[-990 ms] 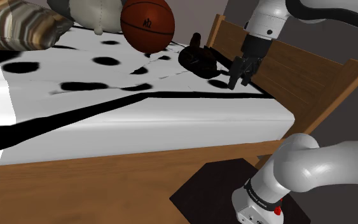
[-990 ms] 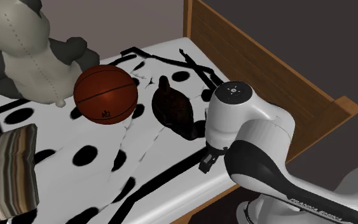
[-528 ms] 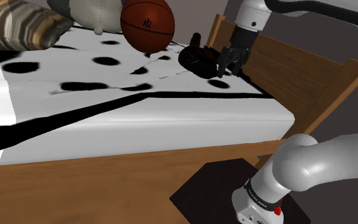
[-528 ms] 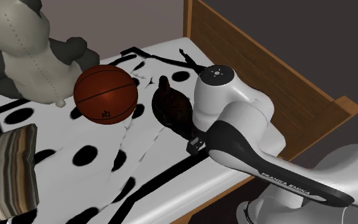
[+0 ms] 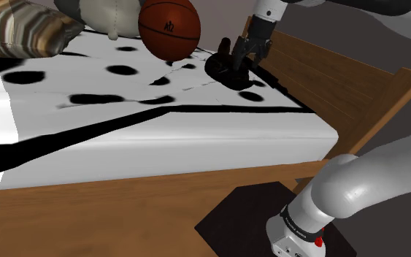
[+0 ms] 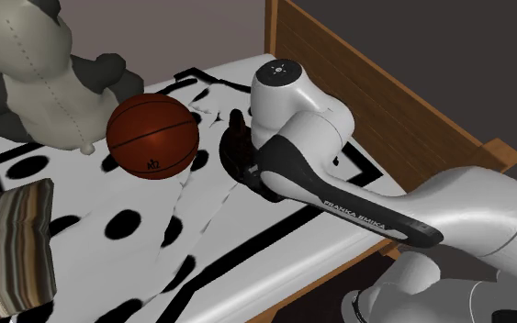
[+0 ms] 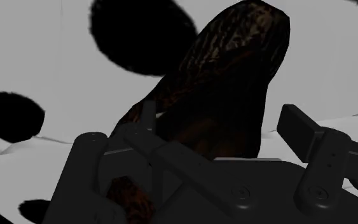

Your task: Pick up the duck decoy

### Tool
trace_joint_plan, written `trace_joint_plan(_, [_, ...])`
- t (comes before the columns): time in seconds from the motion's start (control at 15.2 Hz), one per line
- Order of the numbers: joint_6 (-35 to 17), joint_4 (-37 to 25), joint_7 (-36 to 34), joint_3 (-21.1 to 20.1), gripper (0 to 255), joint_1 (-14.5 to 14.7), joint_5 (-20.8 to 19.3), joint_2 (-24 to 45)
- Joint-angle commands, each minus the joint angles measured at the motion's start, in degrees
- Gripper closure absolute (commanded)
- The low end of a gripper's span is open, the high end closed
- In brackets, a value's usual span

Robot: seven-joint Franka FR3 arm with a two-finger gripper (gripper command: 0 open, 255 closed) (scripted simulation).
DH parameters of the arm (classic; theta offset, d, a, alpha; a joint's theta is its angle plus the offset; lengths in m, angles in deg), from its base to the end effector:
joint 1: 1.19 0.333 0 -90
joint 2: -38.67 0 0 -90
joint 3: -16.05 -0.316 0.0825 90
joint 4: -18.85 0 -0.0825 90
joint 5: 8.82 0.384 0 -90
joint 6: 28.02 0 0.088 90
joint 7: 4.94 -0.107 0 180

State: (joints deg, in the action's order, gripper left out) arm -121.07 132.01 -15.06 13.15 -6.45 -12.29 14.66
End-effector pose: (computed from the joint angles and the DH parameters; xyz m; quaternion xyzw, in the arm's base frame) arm 0.4243 -0.0192 0.6427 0.9926 -0.1098 0.0363 0.0383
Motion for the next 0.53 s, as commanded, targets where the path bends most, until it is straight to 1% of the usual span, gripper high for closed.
trace_joint_plan(0.0, [-0.59, -4.15, -0.62, -0.04, 0, -0.50, -0.79, 3.66])
trace_joint_plan(0.46, [-1.37, -19.69, -1.74, 0.61, 0, -2.19, -3.58, 16.28])
